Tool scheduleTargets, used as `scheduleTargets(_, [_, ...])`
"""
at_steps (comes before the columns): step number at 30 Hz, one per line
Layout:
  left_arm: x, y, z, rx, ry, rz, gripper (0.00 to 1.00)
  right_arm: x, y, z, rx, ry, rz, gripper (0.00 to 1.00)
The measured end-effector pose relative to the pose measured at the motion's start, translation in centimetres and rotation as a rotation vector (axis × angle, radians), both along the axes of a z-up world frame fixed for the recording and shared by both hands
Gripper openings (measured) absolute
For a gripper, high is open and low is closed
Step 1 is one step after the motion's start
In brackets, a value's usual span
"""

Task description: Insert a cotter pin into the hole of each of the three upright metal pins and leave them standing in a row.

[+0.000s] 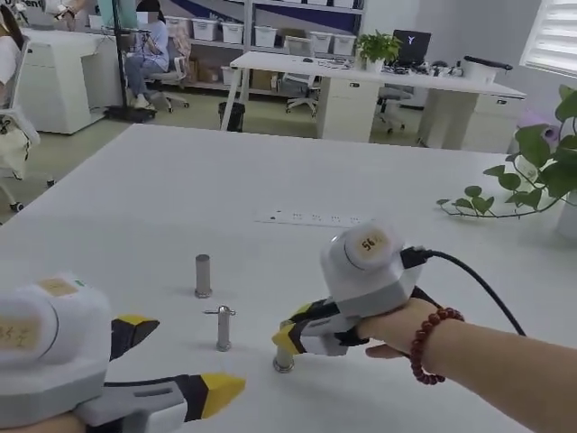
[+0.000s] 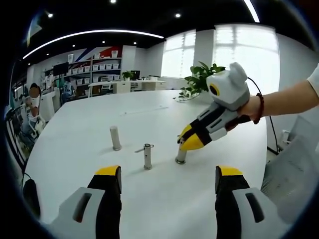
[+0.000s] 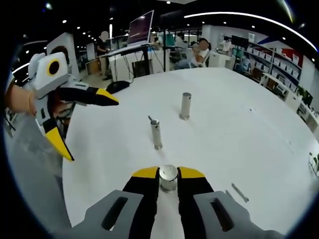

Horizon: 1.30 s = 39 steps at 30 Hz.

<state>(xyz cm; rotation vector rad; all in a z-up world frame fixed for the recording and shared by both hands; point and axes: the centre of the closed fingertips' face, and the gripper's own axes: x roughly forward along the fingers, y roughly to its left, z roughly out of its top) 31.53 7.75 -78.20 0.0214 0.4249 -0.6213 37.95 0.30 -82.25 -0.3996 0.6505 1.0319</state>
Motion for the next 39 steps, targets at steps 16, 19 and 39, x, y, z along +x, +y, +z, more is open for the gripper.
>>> scheduleTargets(16, [-0.4, -0.3, -0.1, -0.005, -0.007, -0.006, 0.77, -0.6, -0.9, 0.9, 0.069, 0.010, -0.008, 0.33])
scheduleTargets(19, [-0.4, -0.3, 0.0, -0.006, -0.012, -0.006, 0.77, -0.5, -1.4, 1.2, 0.076, 0.011, -0.004, 0.34])
scheduleTargets(39, [-0.5, -1.0, 0.0, 0.006, -0.033, -0.023, 0.73, 4.2, -9.5, -0.5, -0.087, -0.016, -0.149, 0.23])
